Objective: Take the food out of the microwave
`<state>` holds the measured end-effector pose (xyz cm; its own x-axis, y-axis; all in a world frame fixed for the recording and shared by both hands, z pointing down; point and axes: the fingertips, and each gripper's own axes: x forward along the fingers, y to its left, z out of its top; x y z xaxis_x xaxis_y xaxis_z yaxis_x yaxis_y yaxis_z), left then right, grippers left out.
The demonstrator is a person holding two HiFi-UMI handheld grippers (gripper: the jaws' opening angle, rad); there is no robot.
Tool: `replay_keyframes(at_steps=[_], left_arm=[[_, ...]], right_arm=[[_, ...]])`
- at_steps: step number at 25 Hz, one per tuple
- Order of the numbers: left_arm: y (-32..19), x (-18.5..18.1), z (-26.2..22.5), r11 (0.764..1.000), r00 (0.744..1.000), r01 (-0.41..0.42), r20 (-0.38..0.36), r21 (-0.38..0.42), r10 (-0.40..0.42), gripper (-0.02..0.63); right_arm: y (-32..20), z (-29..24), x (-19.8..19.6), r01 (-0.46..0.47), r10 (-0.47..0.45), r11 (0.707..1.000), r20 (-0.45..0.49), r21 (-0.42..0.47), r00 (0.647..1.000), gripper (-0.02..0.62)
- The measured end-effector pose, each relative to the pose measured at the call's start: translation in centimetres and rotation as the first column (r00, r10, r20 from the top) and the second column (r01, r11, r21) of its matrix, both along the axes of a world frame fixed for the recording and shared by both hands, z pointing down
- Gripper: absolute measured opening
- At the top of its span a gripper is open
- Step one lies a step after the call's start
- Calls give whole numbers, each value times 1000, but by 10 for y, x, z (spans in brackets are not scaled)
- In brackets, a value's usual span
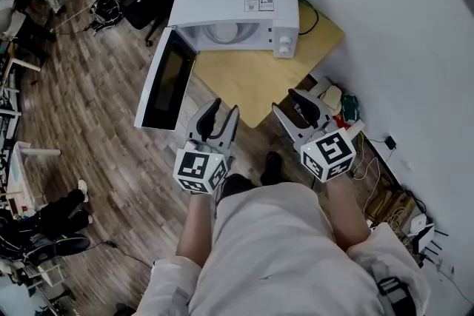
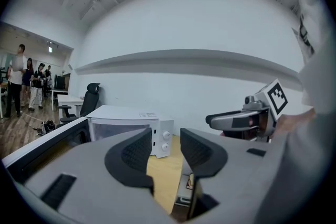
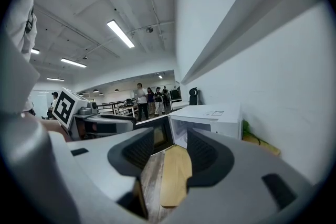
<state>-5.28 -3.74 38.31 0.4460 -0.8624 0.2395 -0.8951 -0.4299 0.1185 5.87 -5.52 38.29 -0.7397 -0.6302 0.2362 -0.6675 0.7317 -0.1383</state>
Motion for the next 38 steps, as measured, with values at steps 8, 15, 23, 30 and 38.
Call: replay_keyframes(at_steps=[8,15,23,30,38], left_arm=[[-15,4,16,999,999,21,45,-34,-19,167],[-36,-5,26,999,995,49,86,-24,-47,178],[-78,-19,44,1000,985,13,175,-20,-9,181],[-119,-29,66,998,974,-44,221,-33,51,181],[-162,-44,97,993,962,-93,249,-71,108,183]], right_arm=[[-14,11,-1,32,-32,999,4,-31,999,181],[-24,18,-2,21,-21,998,4,-51,1000,186],[-42,22,-15,-13,13,997,-11,-70,1000,187],[-62,25,-35,-41,37,997,-44,-72,998,189],[-86,34,-53,-85,79,992,-70,-88,994,189]])
